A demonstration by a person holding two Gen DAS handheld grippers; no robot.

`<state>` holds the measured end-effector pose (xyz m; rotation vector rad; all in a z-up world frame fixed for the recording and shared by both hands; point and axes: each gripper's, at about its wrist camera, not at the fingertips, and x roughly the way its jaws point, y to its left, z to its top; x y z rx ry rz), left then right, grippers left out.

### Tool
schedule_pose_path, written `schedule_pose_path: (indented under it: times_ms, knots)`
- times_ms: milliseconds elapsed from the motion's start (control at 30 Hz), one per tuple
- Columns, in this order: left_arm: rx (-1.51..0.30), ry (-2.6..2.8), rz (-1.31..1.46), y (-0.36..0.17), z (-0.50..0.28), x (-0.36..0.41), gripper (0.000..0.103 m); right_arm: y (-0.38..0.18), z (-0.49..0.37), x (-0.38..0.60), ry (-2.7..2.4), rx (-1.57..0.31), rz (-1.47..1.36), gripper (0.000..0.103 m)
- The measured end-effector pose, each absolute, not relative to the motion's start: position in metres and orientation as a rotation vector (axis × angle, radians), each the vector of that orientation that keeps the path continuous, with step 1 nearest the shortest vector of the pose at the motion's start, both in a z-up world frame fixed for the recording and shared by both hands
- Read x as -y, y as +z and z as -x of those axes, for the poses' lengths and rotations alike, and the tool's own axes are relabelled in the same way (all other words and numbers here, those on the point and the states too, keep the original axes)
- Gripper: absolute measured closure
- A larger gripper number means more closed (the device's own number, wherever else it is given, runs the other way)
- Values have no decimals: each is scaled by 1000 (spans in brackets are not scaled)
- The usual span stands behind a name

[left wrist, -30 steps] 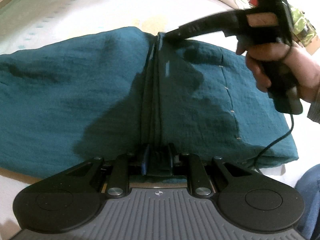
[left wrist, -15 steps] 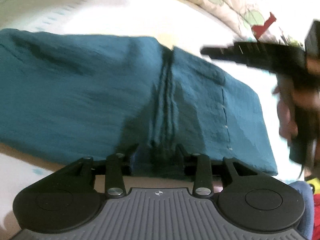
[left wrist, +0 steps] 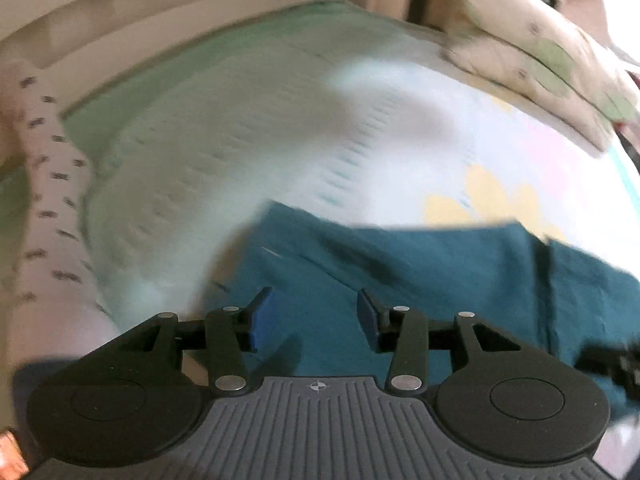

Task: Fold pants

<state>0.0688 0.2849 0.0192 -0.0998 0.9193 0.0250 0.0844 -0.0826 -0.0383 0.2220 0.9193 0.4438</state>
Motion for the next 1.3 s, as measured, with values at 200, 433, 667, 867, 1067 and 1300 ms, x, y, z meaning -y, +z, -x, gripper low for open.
schedule_pose_path:
  times_ms: [200,433,667,867,1067,1300]
  knots:
    - [-1012,4,133,4,-93,-319,53,-47,-82,75,450,-952,-231,64]
    - [-1103,-86,90,-24,-96,-320,44,-53,-85,66,459,-980,-234,64]
    - [-1132,-132,68,-45,-102,-325,24,-59,-86,53,487,-999,-215,64]
    - [-1142,-184,38,-54,-108,-317,1,-64,-84,45,509,-1014,-224,64]
    - [-1129,-144,85,-52,-111,-317,1,-67,-83,42,520,-1012,-231,64]
    - [-1105,-103,60,-43,-108,-317,45,-65,-84,41,509,-996,-234,64]
